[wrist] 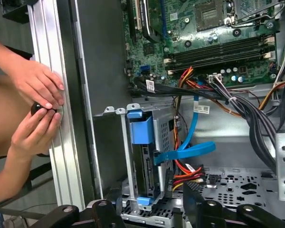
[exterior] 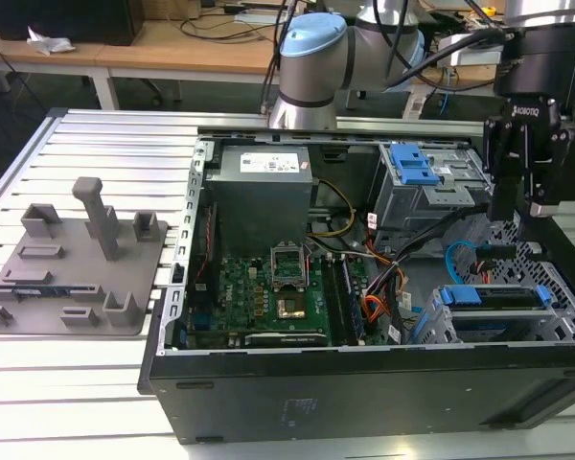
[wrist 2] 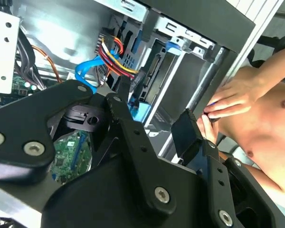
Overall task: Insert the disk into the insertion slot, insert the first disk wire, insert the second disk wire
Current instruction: 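Insert the first disk wire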
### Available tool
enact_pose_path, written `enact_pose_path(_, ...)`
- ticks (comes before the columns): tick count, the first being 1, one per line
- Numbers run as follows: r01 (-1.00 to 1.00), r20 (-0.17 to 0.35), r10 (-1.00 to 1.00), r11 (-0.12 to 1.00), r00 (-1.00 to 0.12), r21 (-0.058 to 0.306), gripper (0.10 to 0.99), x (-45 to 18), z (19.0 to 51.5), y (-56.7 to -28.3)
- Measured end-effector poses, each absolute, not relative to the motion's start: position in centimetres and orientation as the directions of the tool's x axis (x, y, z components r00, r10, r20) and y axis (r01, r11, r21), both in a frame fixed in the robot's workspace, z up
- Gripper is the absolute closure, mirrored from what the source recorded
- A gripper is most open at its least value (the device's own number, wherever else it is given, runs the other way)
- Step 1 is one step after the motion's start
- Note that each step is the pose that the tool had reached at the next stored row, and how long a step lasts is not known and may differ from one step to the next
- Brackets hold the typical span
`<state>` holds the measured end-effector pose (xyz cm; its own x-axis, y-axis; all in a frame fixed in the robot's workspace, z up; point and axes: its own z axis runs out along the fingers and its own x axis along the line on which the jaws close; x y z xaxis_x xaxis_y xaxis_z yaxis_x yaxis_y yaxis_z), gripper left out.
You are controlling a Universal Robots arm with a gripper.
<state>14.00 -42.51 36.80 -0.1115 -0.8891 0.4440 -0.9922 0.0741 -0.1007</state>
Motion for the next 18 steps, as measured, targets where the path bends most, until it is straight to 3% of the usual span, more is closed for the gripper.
enact_pose_path(2,-0.992,0.447,-0.888,0.074,-0.111,-0.101,0.478,14.0,36.3,-42.5)
enact_pose_path(4,-0.992,0.448,-0.887,0.074,-0.111,-0.101,0.612,14.0,35.9,-42.5)
enact_pose_path(5,-0.992,0.448,-0.887,0.073,-0.111,-0.101,0.612,14.0,35.8,-42.5)
enact_pose_path(6,-0.992,0.449,-0.886,0.073,-0.111,-0.101,0.675,14.0,35.6,-42.4)
enact_pose_path(18,-0.992,0.466,-0.878,0.064,-0.107,-0.108,0.675,14.0,34.4,-41.8)
